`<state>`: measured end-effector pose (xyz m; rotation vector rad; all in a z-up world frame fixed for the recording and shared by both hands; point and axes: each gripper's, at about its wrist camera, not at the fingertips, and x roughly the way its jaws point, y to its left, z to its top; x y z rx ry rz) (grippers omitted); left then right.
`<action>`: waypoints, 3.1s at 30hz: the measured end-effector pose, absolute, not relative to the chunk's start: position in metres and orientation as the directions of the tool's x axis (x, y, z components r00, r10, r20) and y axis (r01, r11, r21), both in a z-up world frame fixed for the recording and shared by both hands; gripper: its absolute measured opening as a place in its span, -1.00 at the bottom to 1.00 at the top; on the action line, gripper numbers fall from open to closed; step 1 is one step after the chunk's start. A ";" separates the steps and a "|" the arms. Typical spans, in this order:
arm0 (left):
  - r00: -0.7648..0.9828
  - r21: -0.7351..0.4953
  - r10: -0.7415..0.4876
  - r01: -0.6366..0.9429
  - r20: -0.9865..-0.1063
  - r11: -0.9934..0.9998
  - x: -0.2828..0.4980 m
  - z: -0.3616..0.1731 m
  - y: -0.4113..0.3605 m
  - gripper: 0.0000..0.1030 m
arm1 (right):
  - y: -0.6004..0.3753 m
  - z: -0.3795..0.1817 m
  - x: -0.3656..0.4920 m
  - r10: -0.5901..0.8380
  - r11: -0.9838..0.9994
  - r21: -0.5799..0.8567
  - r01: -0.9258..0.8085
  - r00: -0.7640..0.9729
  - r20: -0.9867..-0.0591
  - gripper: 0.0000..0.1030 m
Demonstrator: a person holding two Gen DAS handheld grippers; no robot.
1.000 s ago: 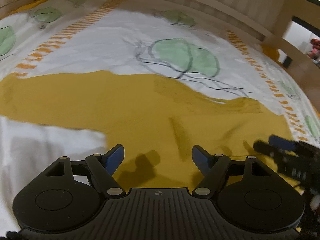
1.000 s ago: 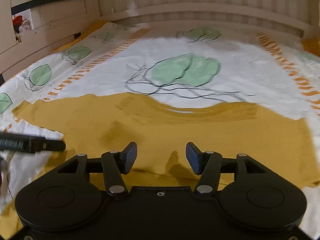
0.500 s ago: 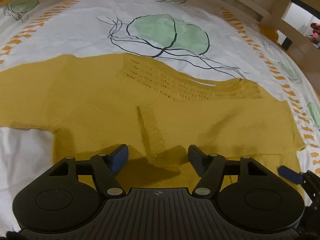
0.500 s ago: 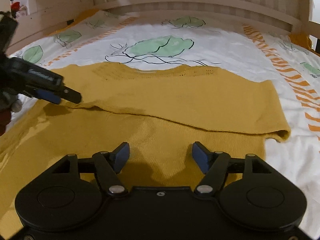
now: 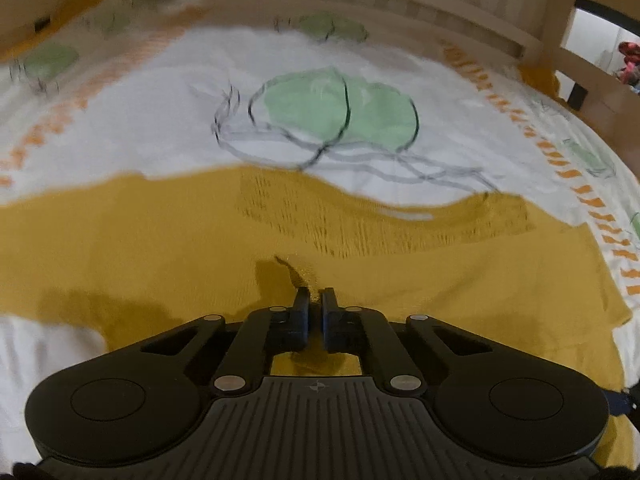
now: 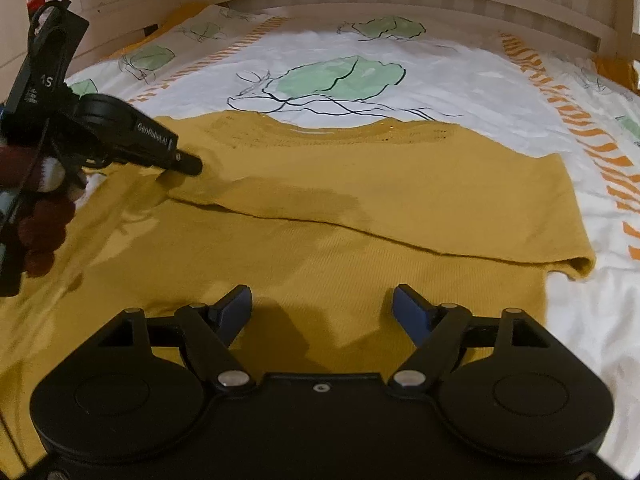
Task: Fold small clothes
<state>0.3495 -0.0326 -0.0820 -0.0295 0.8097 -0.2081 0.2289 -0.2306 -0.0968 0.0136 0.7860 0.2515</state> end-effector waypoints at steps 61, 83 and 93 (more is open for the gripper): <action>0.709 -0.189 -0.261 0.180 -0.655 0.965 0.370 -0.068 -0.016 -0.93 | -0.228 -0.093 0.226 0.269 0.963 0.170 -0.212 0.669 -0.693 0.55; 0.681 0.039 -0.057 0.124 -0.730 0.992 0.389 -0.107 0.011 -0.76 | -0.220 -0.104 0.229 0.214 0.972 0.093 -0.214 0.655 -0.725 0.80; 0.685 -0.068 -0.150 0.146 -0.712 0.987 0.363 -0.099 0.034 0.36 | -0.213 -0.115 0.220 0.190 0.976 0.055 -0.212 0.694 -0.694 0.98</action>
